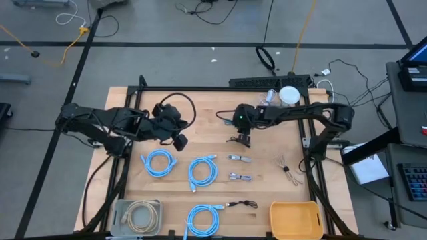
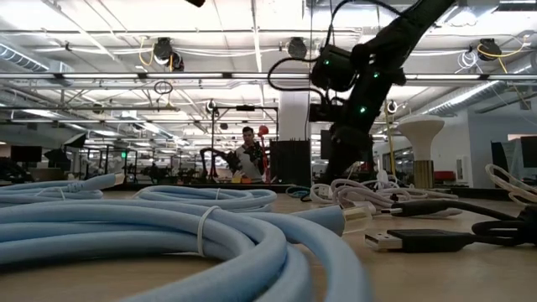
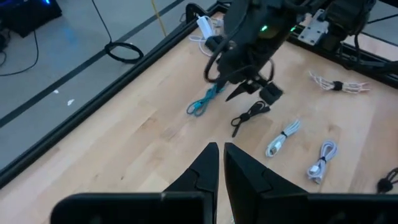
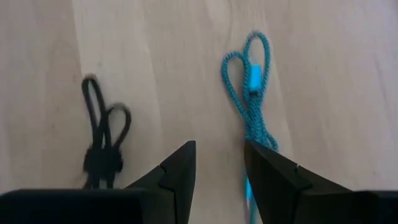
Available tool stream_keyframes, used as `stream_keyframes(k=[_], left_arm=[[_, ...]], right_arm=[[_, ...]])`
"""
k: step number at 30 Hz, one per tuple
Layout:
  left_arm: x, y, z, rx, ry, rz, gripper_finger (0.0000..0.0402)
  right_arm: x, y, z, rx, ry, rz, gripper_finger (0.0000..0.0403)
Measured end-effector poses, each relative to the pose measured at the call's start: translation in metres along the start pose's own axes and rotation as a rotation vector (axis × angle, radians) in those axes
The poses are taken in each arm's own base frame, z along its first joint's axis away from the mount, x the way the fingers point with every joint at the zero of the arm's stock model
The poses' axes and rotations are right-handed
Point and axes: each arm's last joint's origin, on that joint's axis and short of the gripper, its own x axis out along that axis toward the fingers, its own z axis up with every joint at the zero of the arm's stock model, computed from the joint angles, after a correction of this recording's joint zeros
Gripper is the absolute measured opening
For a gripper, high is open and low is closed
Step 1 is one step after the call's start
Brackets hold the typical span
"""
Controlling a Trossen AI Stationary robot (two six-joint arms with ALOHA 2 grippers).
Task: Pick & Place USB Port
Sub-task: Put the blue patterned charger cable into the yellow bin
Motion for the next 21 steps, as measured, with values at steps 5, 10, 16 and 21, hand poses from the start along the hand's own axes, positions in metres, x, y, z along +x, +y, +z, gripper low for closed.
stream_keyframes(k=[5, 10, 16, 21], left_arm=[[0.0, 0.0, -0.001, -0.007, 0.009, 0.0, 0.0024], [0.0, 0.0, -0.002, -0.009, 0.019, 0.001, 0.0024], [0.0, 0.0, -0.002, -0.009, 0.02, 0.0, 0.0024], [-0.001, 0.0, -0.002, -0.012, 0.028, -0.007, 0.0024]], right_arm=[[0.011, -0.001, 0.001, -0.031, 0.001, -0.054, 0.013], [0.009, -0.004, 0.006, -0.024, -0.042, -0.117, 0.013], [0.019, -0.008, -0.002, 0.016, 0.016, -0.088, 0.013], [0.032, -0.015, -0.008, 0.037, 0.052, -0.079, 0.013]])
